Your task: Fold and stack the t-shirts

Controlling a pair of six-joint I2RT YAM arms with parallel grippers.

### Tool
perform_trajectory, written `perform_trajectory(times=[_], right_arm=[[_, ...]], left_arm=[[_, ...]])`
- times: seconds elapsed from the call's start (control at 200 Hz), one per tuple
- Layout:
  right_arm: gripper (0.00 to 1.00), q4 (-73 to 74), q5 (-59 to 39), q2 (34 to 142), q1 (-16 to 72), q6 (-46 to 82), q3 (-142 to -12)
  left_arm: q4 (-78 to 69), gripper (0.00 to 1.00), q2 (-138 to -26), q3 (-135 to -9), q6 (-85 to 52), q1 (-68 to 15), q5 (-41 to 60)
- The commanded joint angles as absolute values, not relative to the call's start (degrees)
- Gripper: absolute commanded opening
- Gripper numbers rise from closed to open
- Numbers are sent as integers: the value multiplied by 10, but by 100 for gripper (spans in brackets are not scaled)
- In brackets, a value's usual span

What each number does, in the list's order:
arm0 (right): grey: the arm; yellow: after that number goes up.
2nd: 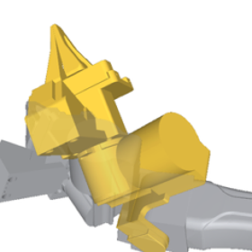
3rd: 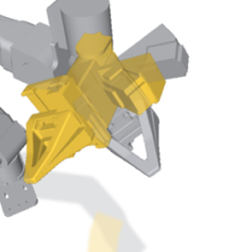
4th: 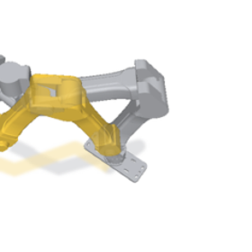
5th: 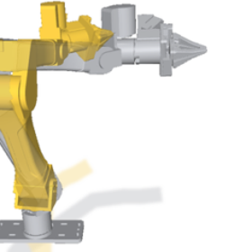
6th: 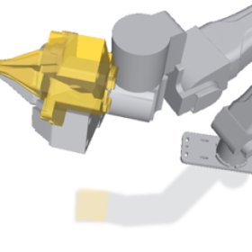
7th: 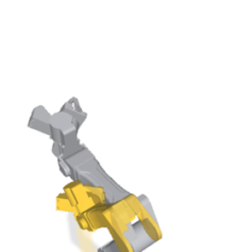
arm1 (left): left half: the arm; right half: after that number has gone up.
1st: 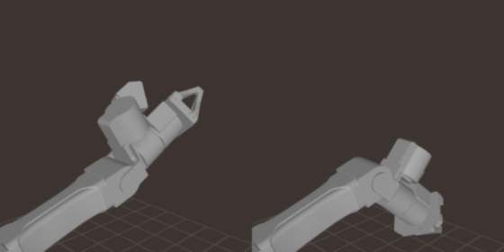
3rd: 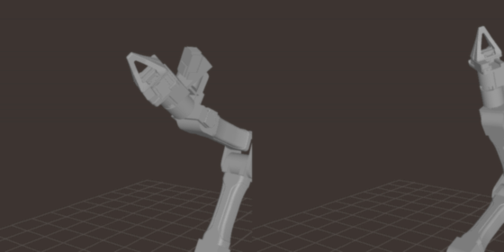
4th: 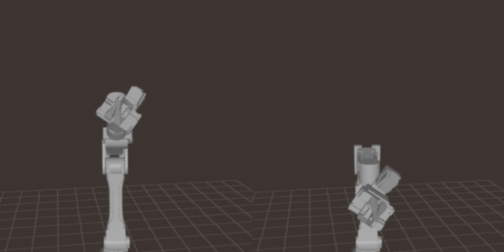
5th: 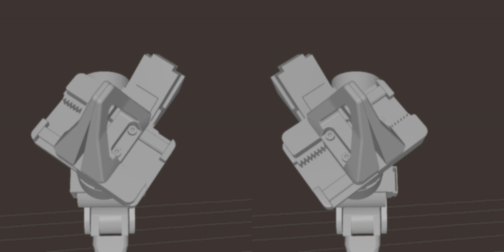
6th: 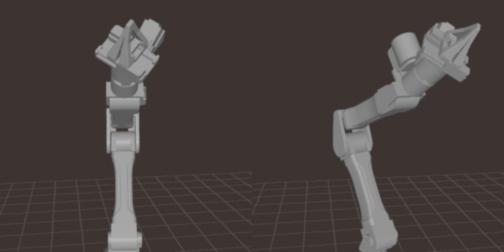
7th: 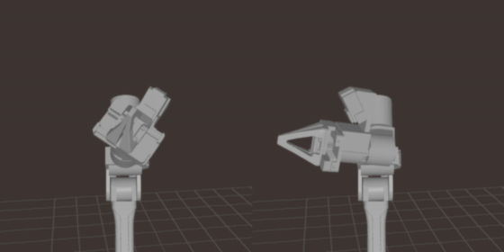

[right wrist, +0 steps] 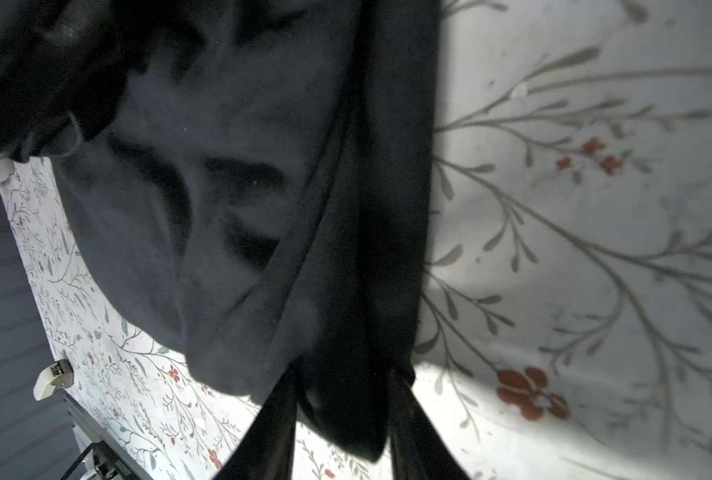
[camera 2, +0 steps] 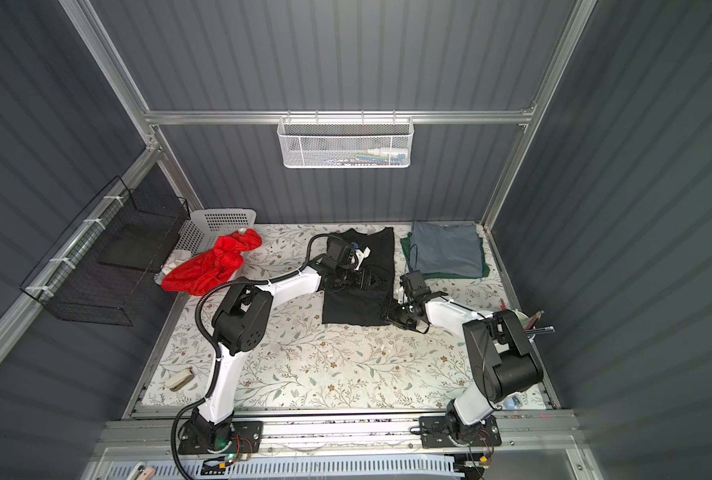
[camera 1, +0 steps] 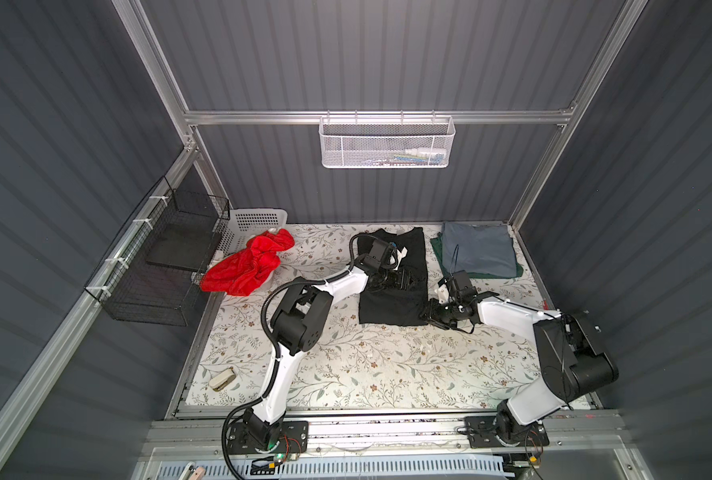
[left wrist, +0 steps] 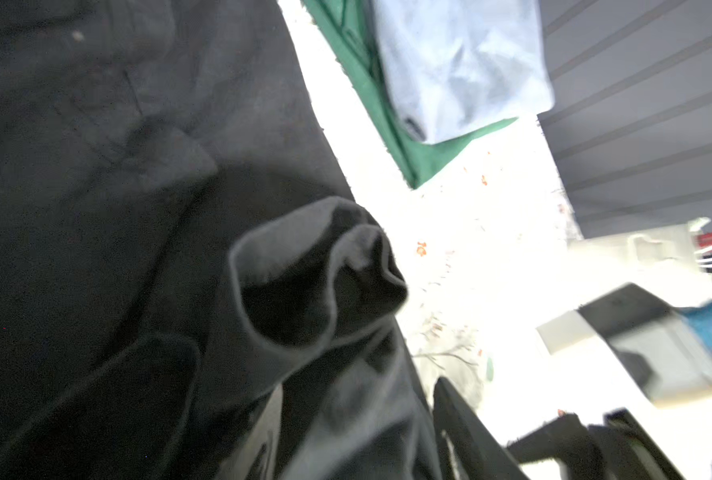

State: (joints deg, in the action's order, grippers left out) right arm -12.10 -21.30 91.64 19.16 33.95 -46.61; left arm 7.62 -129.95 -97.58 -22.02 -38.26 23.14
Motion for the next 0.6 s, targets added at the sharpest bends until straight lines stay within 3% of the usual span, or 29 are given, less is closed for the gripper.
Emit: perform_trajectory(times=[0.0, 0.235, 0.525, 0.595], right_arm=[[29, -92, -223, 922, 194, 338, -462], [4, -70, -228, 933, 196, 342, -448], [0, -52, -235, 930, 195, 360, -417], [0, -49, -238, 929, 195, 362, -412]], left_arm=[[109, 59, -1325, -1013, -189, -381, 210], [138, 58, -1384, -1099, -169, -380, 177], [155, 58, -1434, -1150, -135, -379, 158], [152, 52, -1442, -1150, -129, -378, 156]])
